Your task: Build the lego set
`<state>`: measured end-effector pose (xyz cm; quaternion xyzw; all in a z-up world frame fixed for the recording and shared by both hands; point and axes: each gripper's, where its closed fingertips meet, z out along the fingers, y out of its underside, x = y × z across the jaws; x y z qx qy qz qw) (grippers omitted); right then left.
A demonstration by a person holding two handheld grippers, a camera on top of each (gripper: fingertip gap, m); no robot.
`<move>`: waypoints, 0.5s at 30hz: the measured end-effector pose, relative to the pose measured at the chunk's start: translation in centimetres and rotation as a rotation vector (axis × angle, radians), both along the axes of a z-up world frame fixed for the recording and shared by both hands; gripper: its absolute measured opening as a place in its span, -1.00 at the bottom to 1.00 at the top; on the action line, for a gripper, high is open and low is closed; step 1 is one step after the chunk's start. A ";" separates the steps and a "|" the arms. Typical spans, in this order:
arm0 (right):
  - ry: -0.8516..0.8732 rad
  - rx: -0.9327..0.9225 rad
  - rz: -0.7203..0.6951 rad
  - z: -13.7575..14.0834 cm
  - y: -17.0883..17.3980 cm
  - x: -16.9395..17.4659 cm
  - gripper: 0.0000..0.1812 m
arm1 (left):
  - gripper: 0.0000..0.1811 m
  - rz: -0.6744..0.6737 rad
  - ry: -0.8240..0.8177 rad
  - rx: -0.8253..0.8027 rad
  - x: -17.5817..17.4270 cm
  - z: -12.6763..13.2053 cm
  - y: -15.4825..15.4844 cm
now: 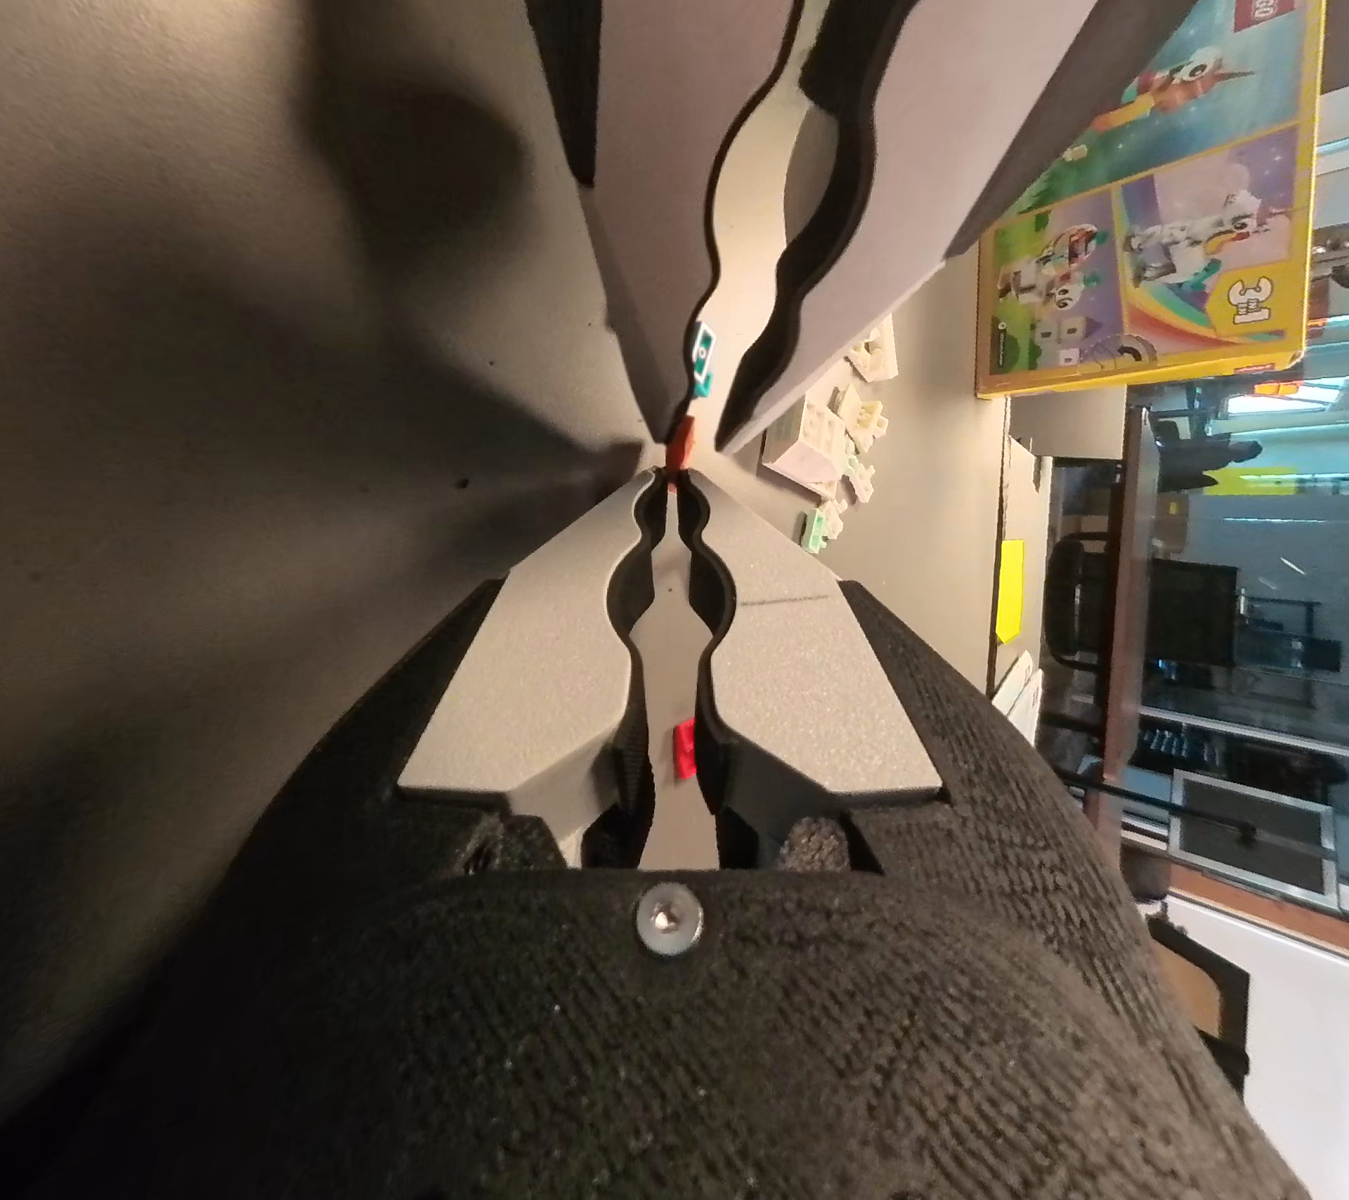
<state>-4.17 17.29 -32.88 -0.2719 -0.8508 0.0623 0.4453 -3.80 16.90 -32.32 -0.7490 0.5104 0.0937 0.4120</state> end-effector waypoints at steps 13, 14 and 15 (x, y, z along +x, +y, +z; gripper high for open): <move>0.048 0.107 0.029 1.2 0.2 0.1 -0.99 | -0.97 0.049 -0.141 -0.066 0.3 1.1 0.1; 0.023 0.119 0.051 0.8 -0.1 0.3 -0.99 | -0.97 0.070 -0.185 -0.024 0.1 2.1 0.5; -0.004 0.154 0.073 0.2 -0.3 0.4 -0.99 | -0.97 0.069 -0.255 0.021 0.1 3.7 0.6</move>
